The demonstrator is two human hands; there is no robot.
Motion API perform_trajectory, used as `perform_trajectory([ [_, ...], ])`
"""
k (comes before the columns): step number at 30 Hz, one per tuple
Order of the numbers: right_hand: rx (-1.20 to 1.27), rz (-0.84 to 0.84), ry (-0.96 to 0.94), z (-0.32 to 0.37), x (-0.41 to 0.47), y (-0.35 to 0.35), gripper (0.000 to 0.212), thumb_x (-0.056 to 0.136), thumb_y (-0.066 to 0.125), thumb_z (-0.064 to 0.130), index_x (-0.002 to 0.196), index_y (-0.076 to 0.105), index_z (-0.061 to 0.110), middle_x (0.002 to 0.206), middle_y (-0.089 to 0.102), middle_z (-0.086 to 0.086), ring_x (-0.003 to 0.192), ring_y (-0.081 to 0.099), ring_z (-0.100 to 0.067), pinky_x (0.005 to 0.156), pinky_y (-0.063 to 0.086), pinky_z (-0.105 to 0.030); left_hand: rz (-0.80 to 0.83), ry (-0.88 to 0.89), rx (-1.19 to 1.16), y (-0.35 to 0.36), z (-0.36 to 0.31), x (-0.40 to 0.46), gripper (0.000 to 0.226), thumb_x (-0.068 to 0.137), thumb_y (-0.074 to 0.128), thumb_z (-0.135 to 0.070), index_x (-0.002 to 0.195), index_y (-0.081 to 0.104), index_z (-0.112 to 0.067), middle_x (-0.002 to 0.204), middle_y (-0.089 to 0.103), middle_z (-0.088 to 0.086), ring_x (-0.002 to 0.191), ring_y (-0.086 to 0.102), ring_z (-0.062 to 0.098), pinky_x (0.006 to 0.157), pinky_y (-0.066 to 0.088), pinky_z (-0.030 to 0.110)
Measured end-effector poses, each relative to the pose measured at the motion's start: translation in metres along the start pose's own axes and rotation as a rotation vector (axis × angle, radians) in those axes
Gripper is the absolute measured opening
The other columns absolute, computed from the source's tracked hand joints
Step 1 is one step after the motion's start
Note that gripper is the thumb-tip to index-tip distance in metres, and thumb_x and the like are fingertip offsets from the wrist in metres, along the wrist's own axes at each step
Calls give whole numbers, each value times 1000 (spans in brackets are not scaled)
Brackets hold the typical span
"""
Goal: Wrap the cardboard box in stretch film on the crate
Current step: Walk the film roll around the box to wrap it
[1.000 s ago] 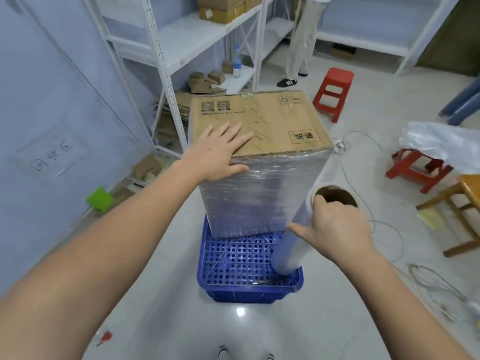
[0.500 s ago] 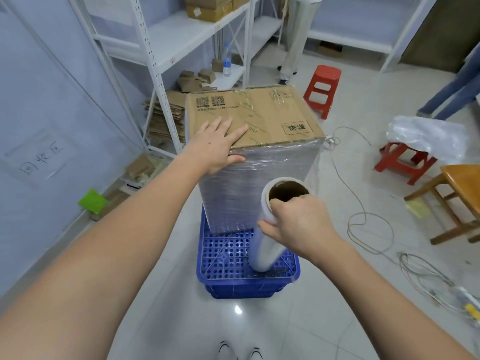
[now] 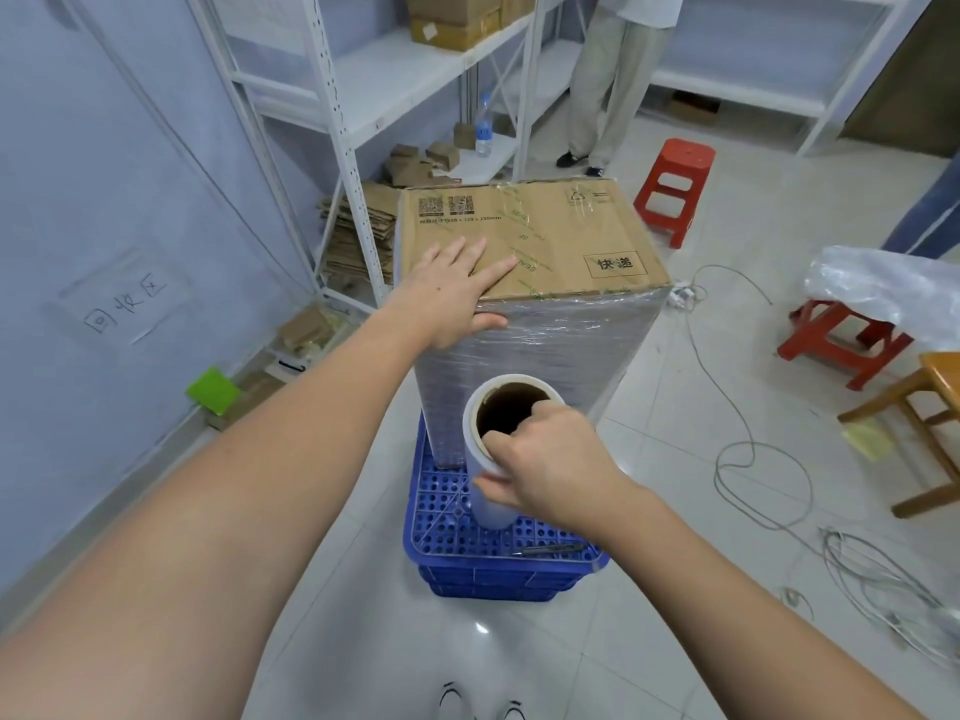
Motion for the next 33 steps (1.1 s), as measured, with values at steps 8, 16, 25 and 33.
perform_trajectory([
  [8, -41, 121, 211, 12, -2, -6, 61, 79, 53, 76, 63, 43, 18, 39, 34, 7, 36, 34, -14, 52, 19, -29, -26, -12, -26, -3, -1, -4, 86, 94, 32, -80, 163, -3, -43, 173, 6, 7, 159, 7, 30, 128, 12, 51],
  [16, 98, 154, 431, 20, 0, -8, 23, 100, 45, 37, 92, 47, 15, 67, 46, 2, 52, 40, -18, 45, 22, -30, -34, -24, -146, -7, 4, -5, 92, 88, 48, -81, 163, 9, -45, 173, 9, 3, 159, 8, 27, 128, 8, 48],
  [25, -6, 163, 781, 26, 33, -10, 58, 90, 30, 75, 82, 40, 19, 59, 45, 6, 54, 49, -18, 51, 35, -33, -11, 168, -423, -11, 24, 1, 88, 83, 69, -69, 156, 40, -33, 169, 27, 0, 158, 17, 26, 128, 12, 53],
  [33, 11, 173, 1163, 29, 40, -2, 28, 97, 44, 42, 86, 44, 16, 85, 65, -5, 66, 51, -26, 58, 35, -32, -72, 553, -166, 3, 52, -5, 98, 85, 35, -82, 165, 18, -27, 173, 13, 4, 159, 11, 26, 129, 9, 46],
])
Point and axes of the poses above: each hand's wrist, its own x-axis towards the middle knuckle, its own y-axis out of the palm, z = x × y, the point moved 6 cm from there along x, towards the middle knuckle
